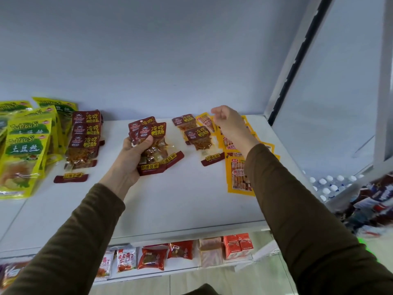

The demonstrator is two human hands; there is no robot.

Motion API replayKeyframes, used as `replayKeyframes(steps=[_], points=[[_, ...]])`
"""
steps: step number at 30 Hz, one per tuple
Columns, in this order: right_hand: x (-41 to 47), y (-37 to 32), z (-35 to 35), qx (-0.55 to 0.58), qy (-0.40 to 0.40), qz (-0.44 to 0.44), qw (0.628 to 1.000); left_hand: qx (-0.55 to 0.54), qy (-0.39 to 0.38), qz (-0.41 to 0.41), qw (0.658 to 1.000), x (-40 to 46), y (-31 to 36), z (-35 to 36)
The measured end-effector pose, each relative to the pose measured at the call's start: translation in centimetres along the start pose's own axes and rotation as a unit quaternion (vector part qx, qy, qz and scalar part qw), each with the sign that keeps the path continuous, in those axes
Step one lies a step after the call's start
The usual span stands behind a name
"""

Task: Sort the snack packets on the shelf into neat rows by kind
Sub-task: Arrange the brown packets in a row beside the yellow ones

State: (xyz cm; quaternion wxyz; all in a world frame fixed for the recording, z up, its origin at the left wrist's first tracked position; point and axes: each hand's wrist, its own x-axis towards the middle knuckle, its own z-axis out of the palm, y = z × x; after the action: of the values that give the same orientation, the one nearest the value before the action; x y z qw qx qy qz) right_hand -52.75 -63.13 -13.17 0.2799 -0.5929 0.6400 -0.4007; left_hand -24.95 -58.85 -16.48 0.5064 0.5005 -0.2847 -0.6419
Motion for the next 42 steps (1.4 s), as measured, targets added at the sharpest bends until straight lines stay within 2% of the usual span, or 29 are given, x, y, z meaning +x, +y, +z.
replayKeyframes(steps=[2,4,6,8,12,22,26,30,33,35,37,40,42], points=[[0.5,0.6,0.5,-0.153,-0.076,-0.02,0.985,0.003,0.006,0.001,1.0,0.1,0.0,-0.1],[0.7,0.9,1.4,-0.34,-0.129,-0.048,0.93,0.001,0.005,-0.001,1.0,0.2,0.0,-0.1],[0.7,0.7,2.5,-0.444,-0.129,-0.067,0.884,-0.002,0.006,-0.003,1.0,0.4,-0.1,0.0],[0.9,0.7,3.8,-0.465,-0.114,-0.081,0.874,-0.002,0.008,-0.002,1.0,0.6,-0.1,-0.1],[1.7,0.5,6.3,-0.434,-0.091,-0.081,0.892,0.002,0.014,0.003,1.0,1.0,0.0,-0.5],[4.8,-1.6,10.0,-0.314,-0.107,0.014,0.943,0.007,0.022,0.006,1.0,1.9,0.8,-1.1],[5.6,-2.6,10.4,-0.17,-0.142,0.089,0.971,0.007,0.04,0.002,0.999,2.3,0.9,-1.3],[5.7,-1.6,10.4,-0.048,-0.127,0.068,0.988,0.01,0.051,-0.005,0.999,2.7,1.2,-1.8],[5.4,-1.6,8.8,0.027,-0.062,0.048,0.997,0.018,0.064,-0.018,0.998,2.9,1.4,-2.1],[5.2,-2.5,6.9,0.1,-0.023,0.035,0.994,0.02,0.067,-0.019,0.997,2.9,1.5,-2.2],[4.2,-4.0,5.5,0.218,-0.021,0.026,0.975,0.019,0.074,-0.022,0.997,3.0,1.7,-2.1],[1.4,-6.1,6.5,0.391,-0.098,0.054,0.914,0.006,0.076,-0.035,0.997,2.9,1.9,-1.4],[-0.9,-6.4,9.1,0.38,-0.118,0.075,0.915,-0.031,0.039,-0.036,0.998,2.6,2.2,-0.6]])
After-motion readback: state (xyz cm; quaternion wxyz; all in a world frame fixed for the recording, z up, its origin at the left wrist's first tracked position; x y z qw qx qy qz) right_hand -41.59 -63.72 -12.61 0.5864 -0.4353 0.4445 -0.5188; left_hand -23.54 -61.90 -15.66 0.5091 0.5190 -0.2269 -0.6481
